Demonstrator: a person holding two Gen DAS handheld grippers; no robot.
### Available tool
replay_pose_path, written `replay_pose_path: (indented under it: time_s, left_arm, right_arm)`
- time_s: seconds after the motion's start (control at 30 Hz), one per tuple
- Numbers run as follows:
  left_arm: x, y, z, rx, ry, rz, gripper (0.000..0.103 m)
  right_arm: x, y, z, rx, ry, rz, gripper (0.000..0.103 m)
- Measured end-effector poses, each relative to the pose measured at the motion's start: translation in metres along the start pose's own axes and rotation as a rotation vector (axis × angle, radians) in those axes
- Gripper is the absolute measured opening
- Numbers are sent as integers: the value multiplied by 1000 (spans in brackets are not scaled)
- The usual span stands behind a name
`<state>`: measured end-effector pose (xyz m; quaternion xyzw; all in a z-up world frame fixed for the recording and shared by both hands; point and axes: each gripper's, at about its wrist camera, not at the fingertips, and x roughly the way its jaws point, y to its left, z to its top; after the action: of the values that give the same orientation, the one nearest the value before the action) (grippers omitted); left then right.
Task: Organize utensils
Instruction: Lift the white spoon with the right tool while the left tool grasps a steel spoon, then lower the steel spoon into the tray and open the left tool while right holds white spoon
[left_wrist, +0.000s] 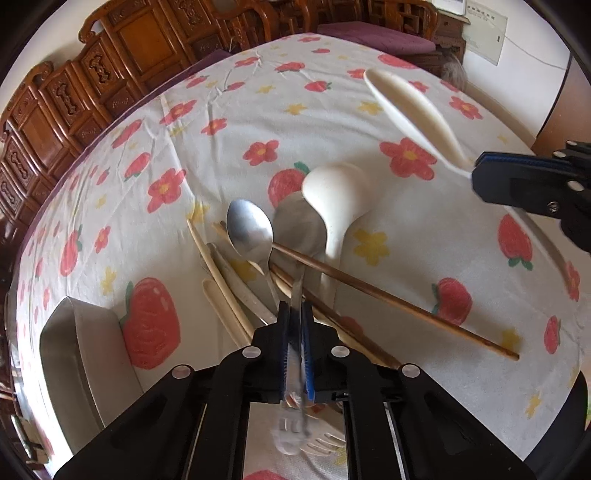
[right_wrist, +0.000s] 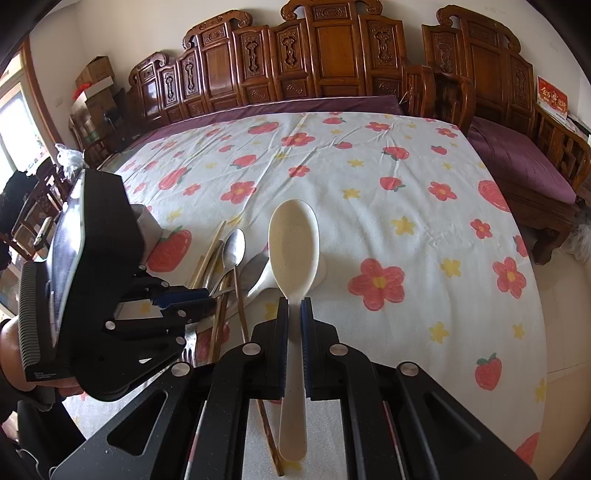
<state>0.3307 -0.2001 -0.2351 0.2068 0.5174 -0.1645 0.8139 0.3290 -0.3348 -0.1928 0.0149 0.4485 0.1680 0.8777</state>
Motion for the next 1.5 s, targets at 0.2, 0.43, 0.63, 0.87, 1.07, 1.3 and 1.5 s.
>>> replay_pose_path:
  time_s: [0.2,0.43,0.63,0.87,1.07,1.3,1.5]
  left_arm:
    - [-18,5,5,-20,-55,19,2]
    - [-31,15,7,-34,-76,59,1]
    - [-46,38,12,-100,-122,75,1]
    - [-73,52,11,-134,-177,71,1]
    - [-95,68,-6,-166,-216,62,1]
    - [-119,93,-34,-203,-254,61,1]
    - [-132,114,-56,-231,-274,76,1]
  right_arm:
    - [0,1,-1,-6,2,-6,8]
    - [1,5,-1,-14,7,-3,8]
    - [0,8,0,-17,5,3,8]
    - [-8,19,5,-22,-15,29,8]
    - [-16,40,10,-53,-34,38,8]
    - [-32,77,14,-113,-65,47,8]
    - [-42,109,18,-149,-82,58,8]
